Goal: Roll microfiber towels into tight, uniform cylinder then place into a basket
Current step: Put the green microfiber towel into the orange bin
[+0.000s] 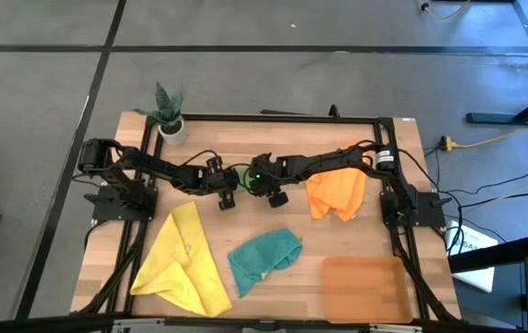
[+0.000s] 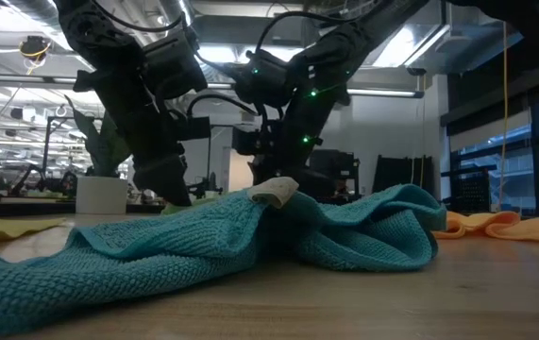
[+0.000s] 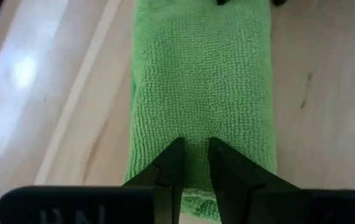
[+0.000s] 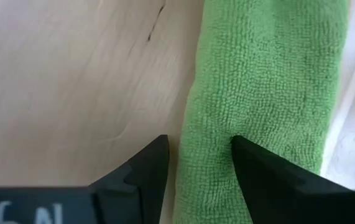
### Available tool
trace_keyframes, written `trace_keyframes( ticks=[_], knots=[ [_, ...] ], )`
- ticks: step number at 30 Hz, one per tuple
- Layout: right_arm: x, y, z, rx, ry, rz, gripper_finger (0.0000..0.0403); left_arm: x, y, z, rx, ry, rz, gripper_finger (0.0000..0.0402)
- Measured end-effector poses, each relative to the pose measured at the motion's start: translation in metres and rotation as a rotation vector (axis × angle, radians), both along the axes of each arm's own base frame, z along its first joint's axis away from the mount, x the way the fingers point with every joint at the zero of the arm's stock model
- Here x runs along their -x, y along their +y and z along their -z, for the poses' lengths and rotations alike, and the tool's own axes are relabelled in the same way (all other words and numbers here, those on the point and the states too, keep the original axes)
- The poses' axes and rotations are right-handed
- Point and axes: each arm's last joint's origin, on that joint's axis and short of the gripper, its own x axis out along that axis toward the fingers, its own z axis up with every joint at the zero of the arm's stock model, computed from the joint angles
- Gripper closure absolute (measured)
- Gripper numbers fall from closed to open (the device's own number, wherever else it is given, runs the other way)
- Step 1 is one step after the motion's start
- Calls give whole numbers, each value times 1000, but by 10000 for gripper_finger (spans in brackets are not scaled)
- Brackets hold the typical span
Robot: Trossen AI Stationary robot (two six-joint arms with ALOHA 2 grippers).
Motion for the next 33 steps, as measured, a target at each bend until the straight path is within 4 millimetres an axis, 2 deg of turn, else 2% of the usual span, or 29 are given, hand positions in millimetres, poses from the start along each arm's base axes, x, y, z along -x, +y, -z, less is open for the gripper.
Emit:
trace_keyframes(
  ticks=[6, 10, 23, 33],
  knots=[
    [-1, -1, 1, 16, -21, 53, 225, 0, 0, 0, 6, -1, 4, 335],
    [-3, -3, 1, 79, -46, 107, 243, 0, 0, 0, 8, 0, 4, 335],
    [-5, -9, 6, 129, -62, 142, 389, 0, 0, 0, 8, -2, 5, 335],
    [-6, -8, 9, 123, -59, 138, 391, -1, -2, 1, 66, -11, 39, 335]
  ],
)
